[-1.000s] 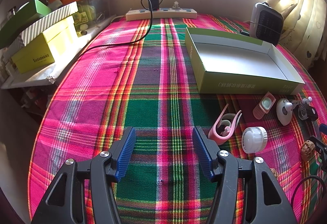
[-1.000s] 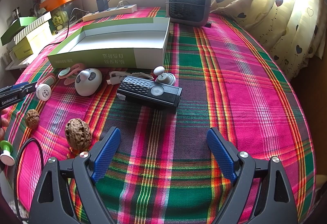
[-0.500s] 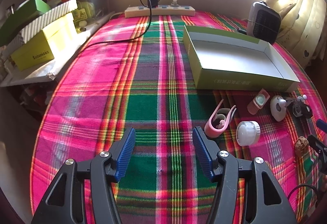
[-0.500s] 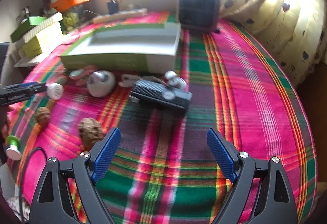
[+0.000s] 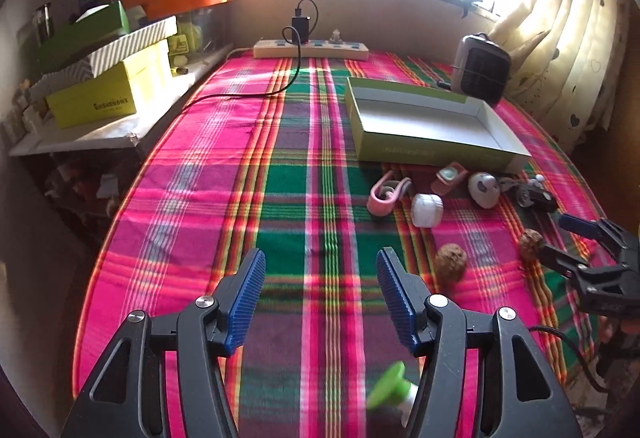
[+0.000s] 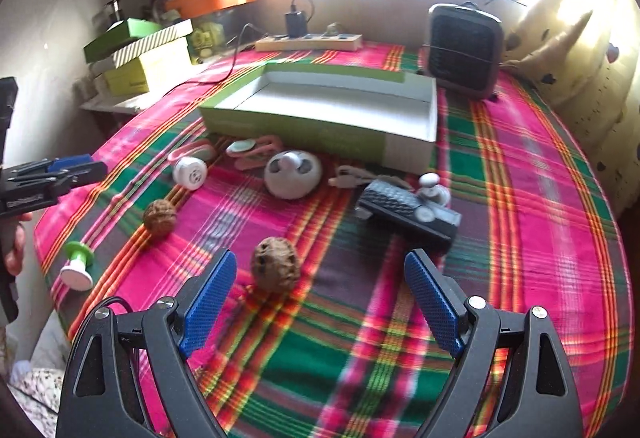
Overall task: Organize objects
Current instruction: 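Grasp the green-and-white spool with the left tool while the right tool grasps the walnut, then carry the spool and walnut with both tools over the white box lid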
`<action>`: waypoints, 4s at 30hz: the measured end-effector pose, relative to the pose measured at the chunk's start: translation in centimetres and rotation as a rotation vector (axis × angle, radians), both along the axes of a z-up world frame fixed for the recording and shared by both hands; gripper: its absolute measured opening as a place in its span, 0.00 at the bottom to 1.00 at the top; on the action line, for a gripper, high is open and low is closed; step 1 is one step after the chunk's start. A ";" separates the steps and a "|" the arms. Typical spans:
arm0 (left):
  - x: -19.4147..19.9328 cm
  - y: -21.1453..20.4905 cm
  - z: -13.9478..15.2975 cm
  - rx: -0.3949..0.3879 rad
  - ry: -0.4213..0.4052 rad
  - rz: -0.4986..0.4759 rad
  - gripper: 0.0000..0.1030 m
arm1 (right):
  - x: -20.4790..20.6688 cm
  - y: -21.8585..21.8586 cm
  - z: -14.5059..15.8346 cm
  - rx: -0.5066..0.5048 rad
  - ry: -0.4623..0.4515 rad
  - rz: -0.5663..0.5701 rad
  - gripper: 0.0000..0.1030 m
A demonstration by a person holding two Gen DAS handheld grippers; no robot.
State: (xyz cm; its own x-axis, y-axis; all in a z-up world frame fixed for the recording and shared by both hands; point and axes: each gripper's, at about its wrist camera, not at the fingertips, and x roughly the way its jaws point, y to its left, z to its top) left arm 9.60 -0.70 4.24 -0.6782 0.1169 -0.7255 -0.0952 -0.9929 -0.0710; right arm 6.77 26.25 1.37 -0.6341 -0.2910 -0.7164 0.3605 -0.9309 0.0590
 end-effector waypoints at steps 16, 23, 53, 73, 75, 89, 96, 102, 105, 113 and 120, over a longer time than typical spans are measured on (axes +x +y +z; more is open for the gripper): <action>5.6 2.1 -1.5 0.048 -0.047 -0.172 0.56 | 0.3 -1.4 -0.8 0.009 -0.022 0.059 0.79; 5.8 2.5 -2.3 0.042 -0.073 -0.191 0.56 | 0.0 -1.9 -1.3 0.020 -0.044 0.073 0.75; 5.1 3.4 -3.7 -0.008 -0.096 -0.204 0.31 | -0.6 -1.9 -1.5 0.060 -0.037 0.054 0.36; 4.8 3.4 -3.6 -0.009 -0.096 -0.203 0.30 | -0.4 -1.9 -1.5 0.060 -0.033 0.051 0.30; 4.7 3.3 -3.4 -0.007 -0.091 -0.208 0.30 | -0.4 -1.9 -1.5 0.060 -0.034 0.050 0.30; 2.2 4.1 -2.4 -0.008 -0.066 -0.223 0.30 | -0.8 -1.6 -0.5 0.055 -0.011 0.029 0.30; 0.8 4.6 -1.6 -0.009 -0.045 -0.236 0.30 | -1.3 -1.5 0.1 0.053 -0.002 0.015 0.30; -0.6 5.2 -1.1 -0.022 -0.034 -0.249 0.30 | -1.9 -1.3 0.4 0.054 0.003 -0.006 0.30; -1.4 5.5 -0.7 -0.024 -0.026 -0.251 0.30 | -2.2 -1.1 0.7 0.051 0.007 -0.014 0.30; -3.9 6.7 0.1 -0.029 -0.007 -0.269 0.30 | -3.3 -0.8 1.5 0.039 0.020 -0.035 0.30; -6.0 7.7 0.3 -0.023 -0.007 -0.283 0.30 | -4.6 -0.7 2.1 0.032 0.026 -0.044 0.30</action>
